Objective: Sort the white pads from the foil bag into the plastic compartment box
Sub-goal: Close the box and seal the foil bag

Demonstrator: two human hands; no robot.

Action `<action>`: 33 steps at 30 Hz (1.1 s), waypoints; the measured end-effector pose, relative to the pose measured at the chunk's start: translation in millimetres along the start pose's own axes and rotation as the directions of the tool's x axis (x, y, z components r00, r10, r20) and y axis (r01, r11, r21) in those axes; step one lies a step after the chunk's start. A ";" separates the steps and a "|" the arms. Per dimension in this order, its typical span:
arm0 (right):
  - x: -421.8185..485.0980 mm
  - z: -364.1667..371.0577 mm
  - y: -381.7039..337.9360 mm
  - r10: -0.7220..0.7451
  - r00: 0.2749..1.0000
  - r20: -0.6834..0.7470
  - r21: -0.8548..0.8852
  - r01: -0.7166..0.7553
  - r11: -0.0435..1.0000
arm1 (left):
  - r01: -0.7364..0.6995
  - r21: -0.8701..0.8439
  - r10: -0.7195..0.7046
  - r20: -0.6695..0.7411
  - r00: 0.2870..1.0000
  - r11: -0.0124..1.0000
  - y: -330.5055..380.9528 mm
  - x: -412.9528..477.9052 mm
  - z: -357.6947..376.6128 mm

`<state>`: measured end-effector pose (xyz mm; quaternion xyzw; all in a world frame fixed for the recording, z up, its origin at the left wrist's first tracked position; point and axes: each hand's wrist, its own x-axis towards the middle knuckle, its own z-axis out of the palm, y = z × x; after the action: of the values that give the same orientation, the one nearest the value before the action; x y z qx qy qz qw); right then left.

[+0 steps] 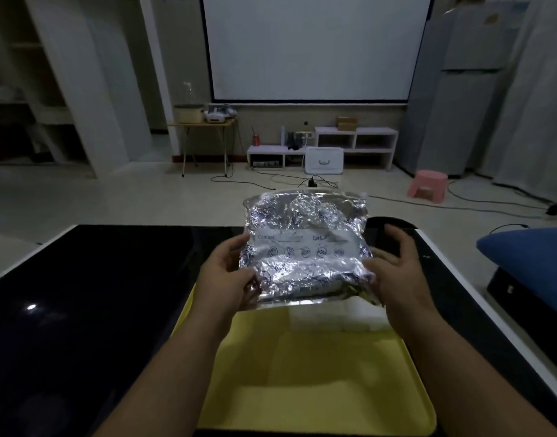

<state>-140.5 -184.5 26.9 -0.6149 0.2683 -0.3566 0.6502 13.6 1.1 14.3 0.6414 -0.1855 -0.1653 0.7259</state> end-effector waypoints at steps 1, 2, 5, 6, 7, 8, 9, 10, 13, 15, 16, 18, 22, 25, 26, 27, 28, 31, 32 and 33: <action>-0.7 1.0 0.4 0.001 1.000 0.010 -0.049 0.000 0.999 | -0.002 0.002 0.002 -0.014 1.000 1.000 0.7 0.0 -0.4; -1.3 1.7 1.6 0.007 0.999 0.034 -0.090 -0.004 0.996 | 0.000 0.001 0.000 -0.027 1.000 1.000 1.1 0.3 -1.3; -3.2 2.8 6.1 0.033 0.997 0.070 -0.188 -0.020 0.982 | 0.015 -0.001 -0.015 -0.036 0.999 1.000 -0.5 2.0 -5.4; -3.2 2.8 7.7 0.039 0.998 0.052 -0.206 -0.028 0.978 | 0.022 -0.007 -0.022 -0.027 0.999 1.000 -0.2 2.2 -6.6; -2.6 2.8 9.5 0.041 0.999 0.026 -0.215 -0.034 0.976 | 0.026 -0.017 -0.026 -0.009 1.000 1.000 0.1 2.4 -7.6; -1.4 3.2 11.3 0.039 0.999 -0.001 -0.224 -0.038 0.974 | 0.029 -0.016 -0.029 0.009 1.000 0.999 -0.2 3.0 -8.6; -0.6 4.2 12.5 0.036 0.999 -0.022 -0.226 -0.041 0.973 | 0.030 -0.002 -0.030 0.022 0.999 1.000 -1.0 3.6 -9.5; -0.5 6.7 12.9 0.033 0.999 -0.032 -0.223 -0.039 0.974 | 0.030 0.015 -0.031 0.017 0.999 0.999 -2.5 4.4 -11.4; -3.1 13.2 12.8 0.061 0.998 0.004 -0.204 -0.059 0.977 | 0.015 0.055 -0.011 -0.069 0.998 0.998 -9.7 9.7 -18.4; -5.6 16.7 13.6 0.154 0.986 0.065 -0.177 -0.141 0.974 | 0.006 0.058 0.002 -0.125 0.992 0.998 -12.6 12.3 -22.7; -6.3 18.8 15.5 0.203 0.976 0.084 -0.177 -0.186 0.967 | 0.003 0.058 0.005 -0.141 0.990 0.998 -14.0 13.7 -25.5; -5.5 24.6 21.9 0.243 0.966 0.089 -0.192 -0.222 0.956 | 0.011 0.078 0.001 -0.162 0.987 0.997 -15.8 16.0 -33.0; -3.4 39.9 35.2 0.189 0.978 0.083 -0.226 -0.166 0.960 | 0.034 0.130 -0.010 -0.181 0.984 0.991 -15.3 15.9 -43.8; -4.8 54.5 43.3 0.179 0.978 0.103 -0.268 -0.146 0.952 | 0.059 0.195 -0.020 -0.199 0.980 0.979 -17.9 16.4 -55.0; -5.1 59.4 46.2 0.185 0.977 0.106 -0.283 -0.149 0.947 | 0.064 0.221 -0.017 -0.207 0.978 0.973 -20.5 18.4 -60.3; -5.1 64.4 48.9 0.191 0.976 0.109 -0.304 -0.150 0.941 | 0.068 0.246 -0.014 -0.215 0.977 0.967 -23.1 20.5 -65.4; -5.2 69.8 51.4 0.199 0.973 0.115 -0.322 -0.153 0.934 | 0.075 0.261 -0.015 -0.226 0.974 0.962 -25.7 22.4 -71.3; -5.1 83.5 57.3 0.243 0.960 0.140 -0.365 -0.178 0.914 | 0.124 0.258 -0.042 -0.304 0.952 0.958 -32.2 25.3 -85.0; -5.2 86.6 58.6 0.249 0.957 0.146 -0.403 -0.173 0.899 | 0.143 0.251 -0.053 -0.333 0.941 0.957 -32.5 25.1 -87.6; -5.7 90.0 60.3 0.244 0.957 0.156 -0.444 -0.153 0.883 | 0.164 0.246 -0.065 -0.366 0.928 0.955 -34.2 26.2 -91.0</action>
<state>-65.0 -126.0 -24.4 -0.7451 0.3324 -0.1546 0.5572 80.3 63.6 -28.1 0.7640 -0.0350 -0.0626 0.6413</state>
